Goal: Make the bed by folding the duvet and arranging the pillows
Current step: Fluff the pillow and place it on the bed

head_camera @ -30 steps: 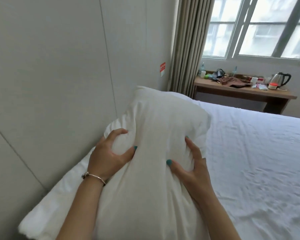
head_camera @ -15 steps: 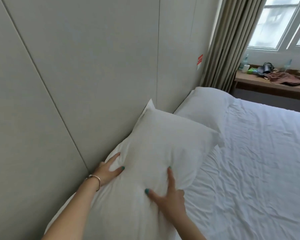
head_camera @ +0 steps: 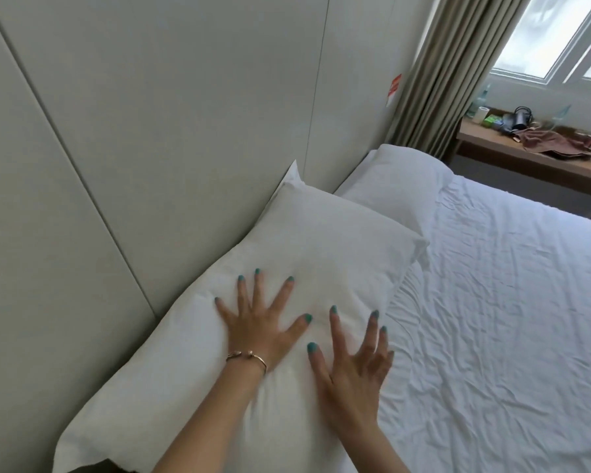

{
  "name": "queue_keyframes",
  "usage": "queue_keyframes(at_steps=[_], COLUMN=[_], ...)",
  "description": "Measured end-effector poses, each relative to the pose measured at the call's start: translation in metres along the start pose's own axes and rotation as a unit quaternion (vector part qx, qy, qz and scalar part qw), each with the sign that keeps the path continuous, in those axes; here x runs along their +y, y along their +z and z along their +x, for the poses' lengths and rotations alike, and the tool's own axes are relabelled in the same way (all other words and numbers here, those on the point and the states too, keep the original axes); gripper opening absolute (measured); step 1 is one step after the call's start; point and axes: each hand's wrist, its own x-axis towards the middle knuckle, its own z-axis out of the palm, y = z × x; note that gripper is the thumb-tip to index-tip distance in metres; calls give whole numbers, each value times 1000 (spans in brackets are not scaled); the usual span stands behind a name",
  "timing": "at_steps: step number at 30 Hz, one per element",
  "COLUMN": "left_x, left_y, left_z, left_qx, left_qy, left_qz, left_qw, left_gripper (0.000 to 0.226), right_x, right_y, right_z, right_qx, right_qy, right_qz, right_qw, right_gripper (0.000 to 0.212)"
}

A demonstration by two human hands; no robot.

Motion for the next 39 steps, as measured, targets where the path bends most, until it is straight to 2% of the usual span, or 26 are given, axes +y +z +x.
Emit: queue_keyframes(at_steps=[1,2,4,5,8,15,23,27,32,39], left_x=[-1,-3,-5,-4,-7,2,39,61,96,167], left_y=[10,18,26,28,32,34,17,15,16,39], left_z=[0,2,7,9,14,8,27,42,82,200], left_qx=[0,9,29,31,41,44,11,32,10,-31], left_qy=[-5,-13,-18,-18,-17,-13,-98,-101,-72,-21], left_qz=[17,22,29,36,39,28,-10,-5,29,103], left_qw=[1000,1000,999,999,998,999,995,994,997,994], left_gripper=[75,76,77,77,77,76,70,67,74,63], right_x=[9,16,24,25,19,28,44,62,86,125], right_y=[5,8,13,14,15,12,-4,-17,-24,-11], right_z=[4,9,18,22,26,15,31,81,167,274], right_qx=[-14,-61,-154,-176,-184,-170,-141,-149,-178,-177], right_qy=[-54,-85,-73,-65,-50,-43,-38,-34,-16,-66], right_qz=[-55,-89,-100,-96,-88,-55,-2,-50,-32,3], right_qw=[997,991,980,978,978,983,989,987,983,982], right_gripper=[61,61,64,66,68,56,57,59,60,58])
